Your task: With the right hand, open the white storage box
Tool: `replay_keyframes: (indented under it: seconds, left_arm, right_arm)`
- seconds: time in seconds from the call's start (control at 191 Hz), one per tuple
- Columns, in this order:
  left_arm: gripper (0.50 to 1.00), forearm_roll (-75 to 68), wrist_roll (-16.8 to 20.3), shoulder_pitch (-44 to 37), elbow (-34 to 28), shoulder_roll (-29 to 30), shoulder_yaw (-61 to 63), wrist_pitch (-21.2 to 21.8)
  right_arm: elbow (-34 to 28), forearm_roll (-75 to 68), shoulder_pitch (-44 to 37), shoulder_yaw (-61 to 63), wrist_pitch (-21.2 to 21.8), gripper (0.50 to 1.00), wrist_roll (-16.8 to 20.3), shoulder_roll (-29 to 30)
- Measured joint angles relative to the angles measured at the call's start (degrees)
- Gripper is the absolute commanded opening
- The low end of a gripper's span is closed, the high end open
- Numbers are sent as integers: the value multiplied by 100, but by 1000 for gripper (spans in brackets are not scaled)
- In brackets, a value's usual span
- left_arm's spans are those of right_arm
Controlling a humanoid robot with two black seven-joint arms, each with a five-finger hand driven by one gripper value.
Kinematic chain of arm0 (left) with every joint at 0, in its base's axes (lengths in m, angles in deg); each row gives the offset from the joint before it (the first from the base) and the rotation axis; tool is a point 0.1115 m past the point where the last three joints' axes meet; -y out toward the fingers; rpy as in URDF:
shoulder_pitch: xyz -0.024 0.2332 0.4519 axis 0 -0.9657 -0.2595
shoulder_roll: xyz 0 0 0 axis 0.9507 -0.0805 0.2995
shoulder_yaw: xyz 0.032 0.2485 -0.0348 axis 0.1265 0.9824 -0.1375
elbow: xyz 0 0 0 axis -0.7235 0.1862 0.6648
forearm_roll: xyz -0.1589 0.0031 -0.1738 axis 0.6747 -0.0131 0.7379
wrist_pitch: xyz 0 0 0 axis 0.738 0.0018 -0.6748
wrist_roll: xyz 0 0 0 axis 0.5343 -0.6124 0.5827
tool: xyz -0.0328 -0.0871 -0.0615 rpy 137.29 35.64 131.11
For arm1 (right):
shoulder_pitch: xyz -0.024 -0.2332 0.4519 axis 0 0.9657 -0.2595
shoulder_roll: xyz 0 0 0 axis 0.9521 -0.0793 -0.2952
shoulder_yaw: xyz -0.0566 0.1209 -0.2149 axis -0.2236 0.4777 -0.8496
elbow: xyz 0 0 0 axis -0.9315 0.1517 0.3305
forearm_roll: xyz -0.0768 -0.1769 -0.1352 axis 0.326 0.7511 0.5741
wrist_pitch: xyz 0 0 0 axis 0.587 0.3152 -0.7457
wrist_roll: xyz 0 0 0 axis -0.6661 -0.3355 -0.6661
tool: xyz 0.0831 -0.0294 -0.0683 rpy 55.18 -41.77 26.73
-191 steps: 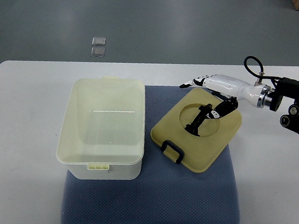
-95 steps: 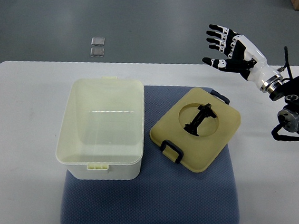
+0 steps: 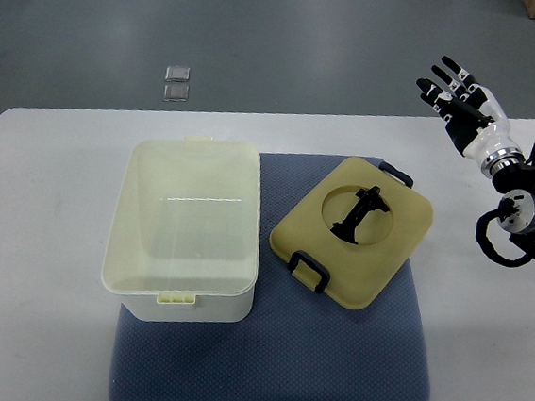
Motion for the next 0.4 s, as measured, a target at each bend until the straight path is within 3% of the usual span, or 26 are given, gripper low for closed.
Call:
replay_keyframes:
  seconds: [0.398]
  left_arm:
    - [1000, 0, 0, -3, 0, 0, 5, 0]
  right_arm:
    - [504, -26, 186, 26, 34, 930, -341, 360]
